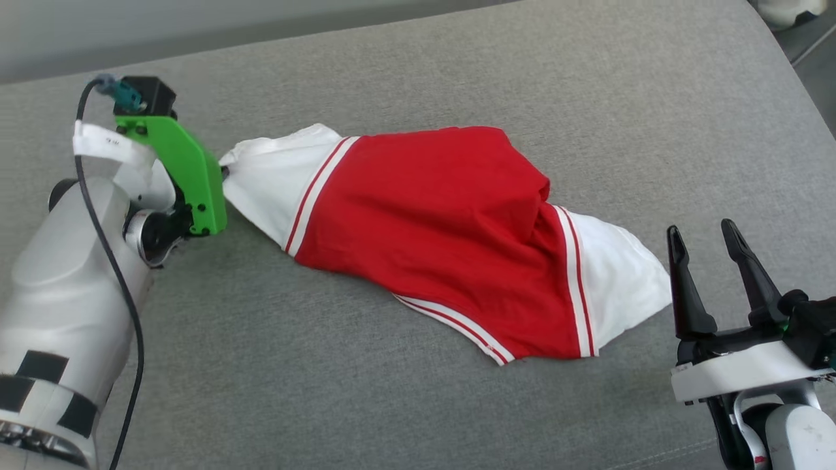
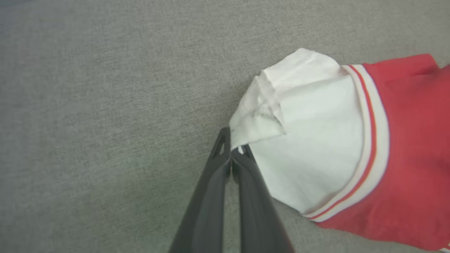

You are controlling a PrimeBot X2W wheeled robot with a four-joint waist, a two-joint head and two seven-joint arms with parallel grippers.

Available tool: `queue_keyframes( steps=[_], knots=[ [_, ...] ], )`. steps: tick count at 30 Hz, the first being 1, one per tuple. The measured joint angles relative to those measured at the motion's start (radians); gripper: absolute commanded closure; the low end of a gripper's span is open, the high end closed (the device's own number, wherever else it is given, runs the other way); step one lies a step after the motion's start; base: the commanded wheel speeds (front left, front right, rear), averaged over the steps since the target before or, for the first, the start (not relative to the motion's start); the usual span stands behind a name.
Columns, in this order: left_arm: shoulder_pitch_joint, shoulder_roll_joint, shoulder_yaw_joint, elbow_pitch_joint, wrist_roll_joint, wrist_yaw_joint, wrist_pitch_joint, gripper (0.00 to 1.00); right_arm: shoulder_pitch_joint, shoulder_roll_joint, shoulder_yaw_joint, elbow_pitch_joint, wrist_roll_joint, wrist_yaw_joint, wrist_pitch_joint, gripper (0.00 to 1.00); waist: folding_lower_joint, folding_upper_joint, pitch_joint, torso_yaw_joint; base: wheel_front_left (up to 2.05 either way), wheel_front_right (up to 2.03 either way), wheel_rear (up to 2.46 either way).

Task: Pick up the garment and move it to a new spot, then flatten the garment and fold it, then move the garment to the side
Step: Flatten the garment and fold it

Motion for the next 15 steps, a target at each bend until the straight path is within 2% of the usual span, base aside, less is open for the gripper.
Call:
queue_keyframes(
  steps=[7,9,15],
  knots=[
    [0.142,0.042,0.033,-0.029,-0.059,0.0,-0.071,1.0,0.031,-0.007,-0.025,-0.026,-0.005,0.0,0.036,0.0,0.0,0.0,-0.047,0.082,0.0,0.0,0.0],
    [0.237,0.047,0.055,-0.06,-0.084,0.001,-0.116,1.0,0.047,-0.007,-0.035,-0.035,-0.007,0.0,0.05,0.0,0.0,0.0,-0.07,0.129,0.0,0.0,0.0],
    [0.377,0.044,0.063,-0.134,-0.119,0.024,-0.158,1.0,0.069,0.0,-0.049,-0.043,-0.012,0.0,0.073,0.0,0.0,0.0,-0.103,0.189,0.0,0.0,0.0]
  ],
)
